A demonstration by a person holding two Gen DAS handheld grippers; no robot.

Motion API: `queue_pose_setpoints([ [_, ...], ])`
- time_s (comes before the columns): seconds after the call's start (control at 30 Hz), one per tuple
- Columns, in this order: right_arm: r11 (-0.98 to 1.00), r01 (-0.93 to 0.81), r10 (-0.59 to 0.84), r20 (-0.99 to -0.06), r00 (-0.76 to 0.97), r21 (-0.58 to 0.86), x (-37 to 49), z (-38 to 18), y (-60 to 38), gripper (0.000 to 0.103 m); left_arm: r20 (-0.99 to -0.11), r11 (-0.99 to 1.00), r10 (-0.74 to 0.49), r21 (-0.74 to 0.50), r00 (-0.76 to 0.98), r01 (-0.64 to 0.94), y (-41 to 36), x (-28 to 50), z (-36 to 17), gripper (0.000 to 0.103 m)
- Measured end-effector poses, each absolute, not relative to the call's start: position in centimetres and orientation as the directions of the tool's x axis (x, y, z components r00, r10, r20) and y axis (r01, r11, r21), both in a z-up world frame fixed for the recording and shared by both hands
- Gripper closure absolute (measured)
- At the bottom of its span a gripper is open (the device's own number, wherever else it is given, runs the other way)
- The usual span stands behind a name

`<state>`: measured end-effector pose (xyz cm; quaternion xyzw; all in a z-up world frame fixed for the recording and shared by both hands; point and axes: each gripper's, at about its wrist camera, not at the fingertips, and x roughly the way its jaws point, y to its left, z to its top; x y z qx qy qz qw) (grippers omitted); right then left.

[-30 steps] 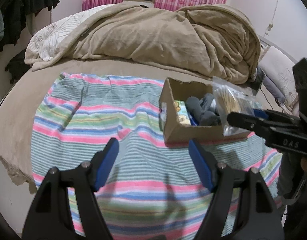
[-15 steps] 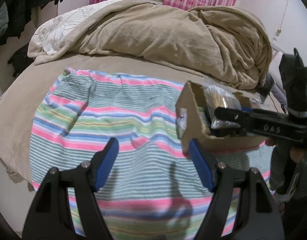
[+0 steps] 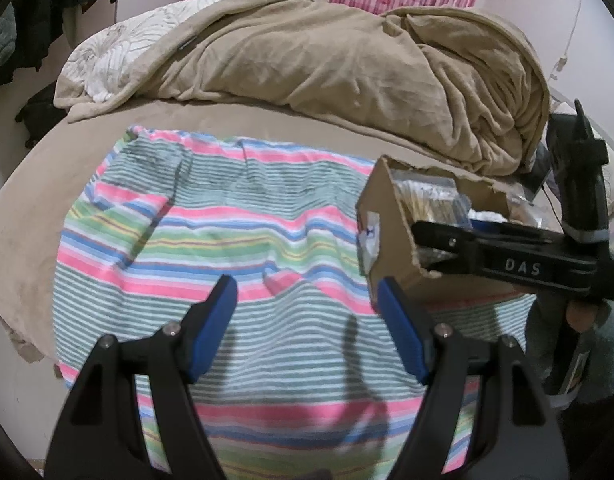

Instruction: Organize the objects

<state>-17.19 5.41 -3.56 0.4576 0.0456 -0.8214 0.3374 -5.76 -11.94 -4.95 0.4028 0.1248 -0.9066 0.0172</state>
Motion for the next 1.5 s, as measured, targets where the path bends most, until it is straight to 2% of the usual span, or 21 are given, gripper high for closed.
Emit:
queue_pose_setpoints([
  [0.23,-0.767,0.592,-0.541,-0.746,-0.389,0.247,-15.8,-1.3,6.7,0.025,-0.729,-0.973,0.059,-0.195,-0.681,0.125,-11.0,-4.7,-3.4,0.029],
  [0.53,-0.78,0.581,-0.543,-0.715,-0.441,0.234,-13.0,1.5,10.7,0.025,-0.719,-0.983,0.035,-0.149,-0.694,0.105,-8.0,-3.0,-0.9,0.029],
  [1.03,-0.827,0.521,-0.505,-0.69,-0.519,0.213,-7.8,3.5,18.2,0.025,-0.702,-0.99,0.084,-0.137,-0.707,0.019,-1.3,0.0,1.6,0.029],
  [1.5,-0.865,0.471,-0.449,-0.683,-0.576,0.172,-1.9,4.4,22.4,0.025,-0.72,-0.992,0.028,-0.104,-0.693,0.068,1.0,3.9,1.1,0.029],
])
